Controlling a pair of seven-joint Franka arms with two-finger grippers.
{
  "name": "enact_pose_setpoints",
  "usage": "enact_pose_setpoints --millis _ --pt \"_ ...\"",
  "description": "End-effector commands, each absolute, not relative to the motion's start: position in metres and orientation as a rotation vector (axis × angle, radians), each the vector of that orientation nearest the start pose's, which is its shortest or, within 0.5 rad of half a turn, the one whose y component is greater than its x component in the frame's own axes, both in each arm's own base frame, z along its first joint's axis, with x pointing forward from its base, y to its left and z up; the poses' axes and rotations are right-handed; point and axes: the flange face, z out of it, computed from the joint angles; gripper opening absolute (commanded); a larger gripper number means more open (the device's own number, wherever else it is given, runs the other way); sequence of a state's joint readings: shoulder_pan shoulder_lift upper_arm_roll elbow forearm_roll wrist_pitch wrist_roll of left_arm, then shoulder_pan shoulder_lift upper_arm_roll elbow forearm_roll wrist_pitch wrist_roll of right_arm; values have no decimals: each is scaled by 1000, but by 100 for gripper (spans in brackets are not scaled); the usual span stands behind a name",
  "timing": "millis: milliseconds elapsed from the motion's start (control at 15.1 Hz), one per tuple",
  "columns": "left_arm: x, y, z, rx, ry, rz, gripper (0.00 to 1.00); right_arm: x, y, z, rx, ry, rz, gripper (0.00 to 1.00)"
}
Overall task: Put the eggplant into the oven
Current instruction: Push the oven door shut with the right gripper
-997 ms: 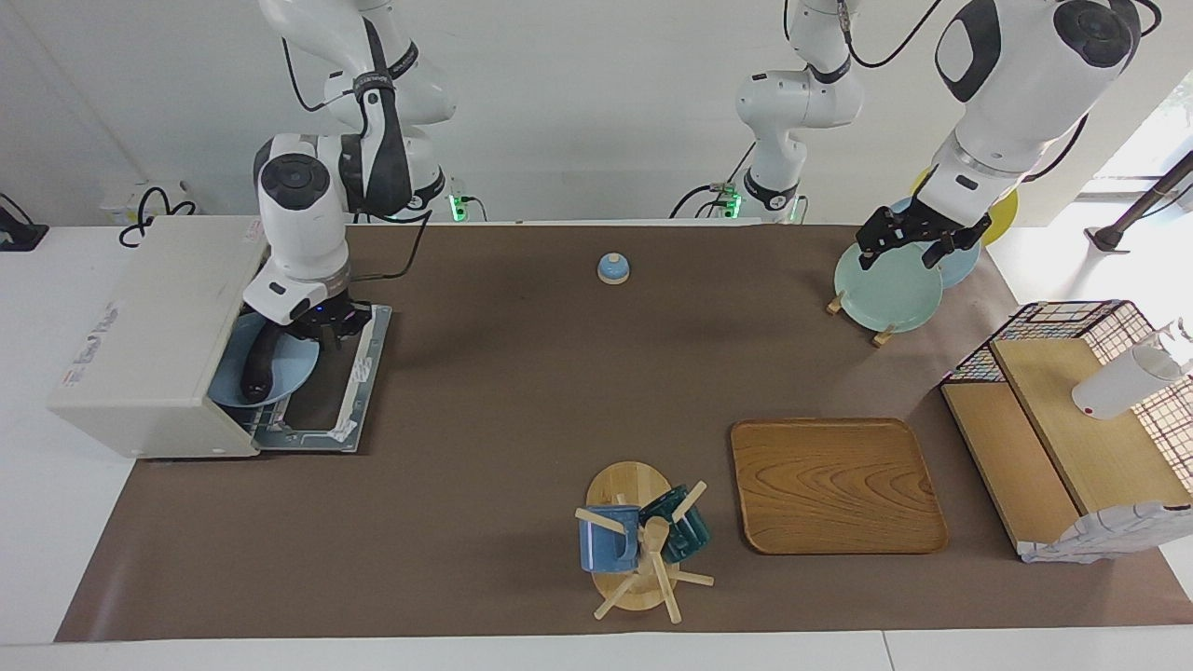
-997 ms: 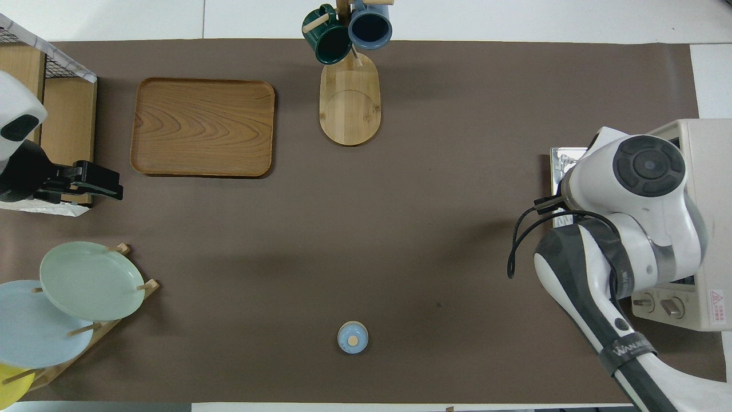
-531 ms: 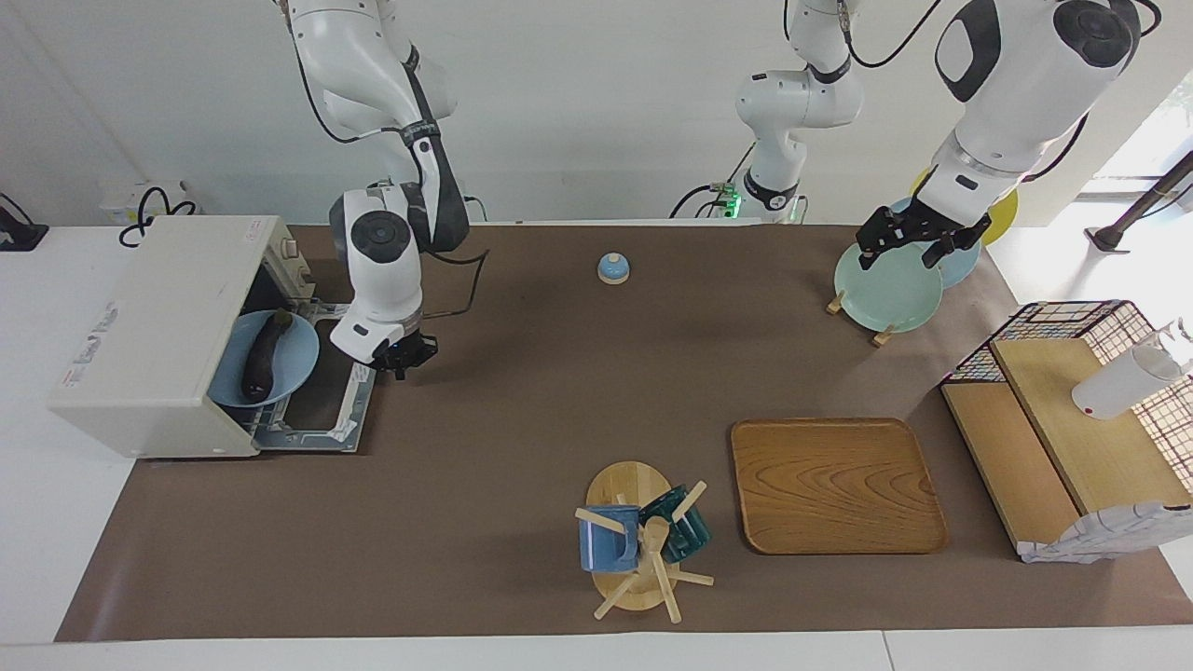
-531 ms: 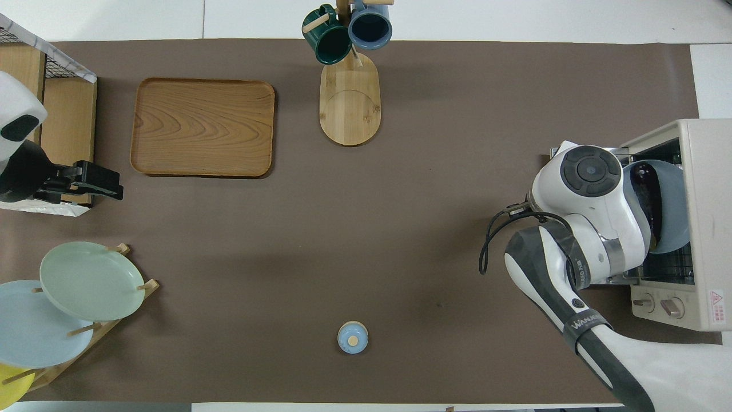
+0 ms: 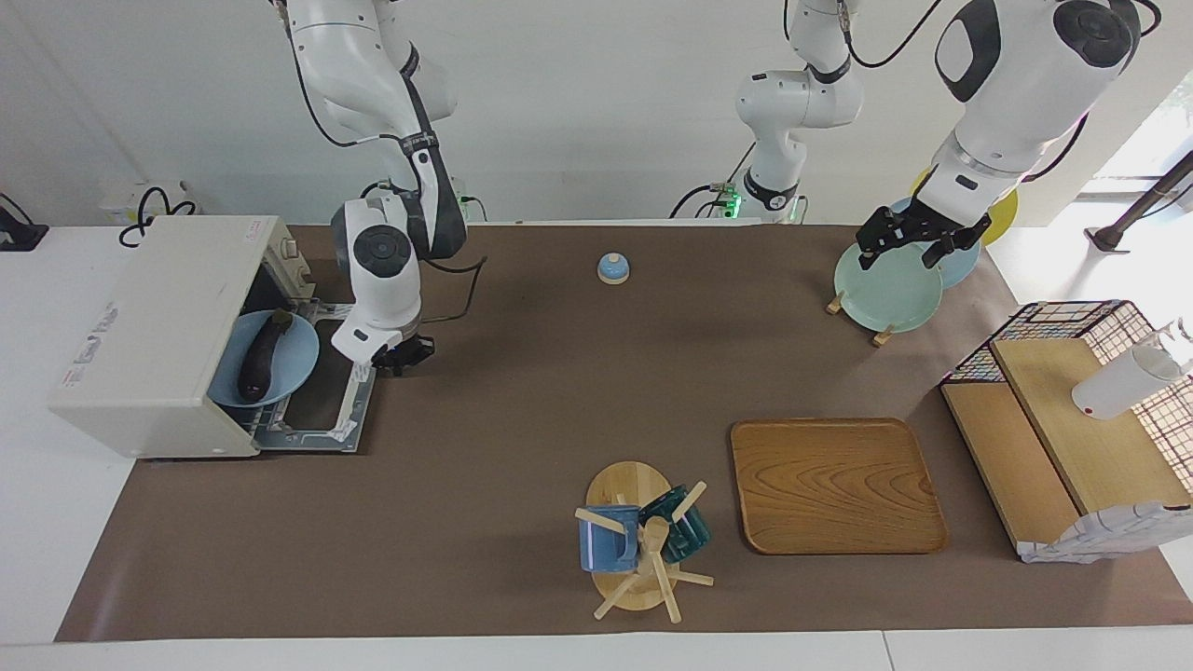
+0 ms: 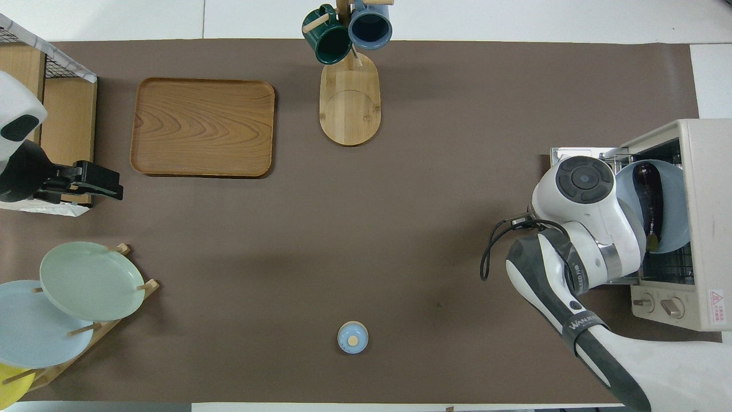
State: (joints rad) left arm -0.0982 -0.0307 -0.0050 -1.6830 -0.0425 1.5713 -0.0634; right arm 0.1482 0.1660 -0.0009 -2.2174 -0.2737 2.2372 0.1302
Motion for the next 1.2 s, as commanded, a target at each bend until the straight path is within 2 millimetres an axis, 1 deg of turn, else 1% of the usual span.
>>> enact_pose_setpoints --millis 0,199,266,465,531,598,664,731,930,997,1129 --pt "531 -57 591 -3152 64 126 100 518 55 292 -3369 -323 174 0" --pt "530 -57 592 -3152 64 123 100 519 47 292 -3399 -344 177 0" --pt "531 -57 591 -3152 64 125 100 525 48 298 -3416 -371 168 0" --pt "531 -57 591 -3152 64 126 100 550 39 337 -3496 -440 181 0" --pt "531 -57 591 -3152 62 126 100 557 34 356 -3501 -517 193 0" --pt "531 -57 591 -3152 62 126 100 561 25 373 -3493 -587 203 0" --pt "531 -57 591 -3152 62 126 100 563 14 388 -3489 -621 206 0" --pt "531 -57 591 -3152 62 126 100 560 1 400 -3487 -636 210 0" --pt "531 -57 591 -3152 62 126 100 549 -19 424 -3488 -639 260 0" --pt "531 -57 591 -3152 62 126 100 546 -25 429 -3484 -654 272 0" --pt "531 -57 591 -3152 64 125 100 541 -45 435 -3473 -637 308 0"
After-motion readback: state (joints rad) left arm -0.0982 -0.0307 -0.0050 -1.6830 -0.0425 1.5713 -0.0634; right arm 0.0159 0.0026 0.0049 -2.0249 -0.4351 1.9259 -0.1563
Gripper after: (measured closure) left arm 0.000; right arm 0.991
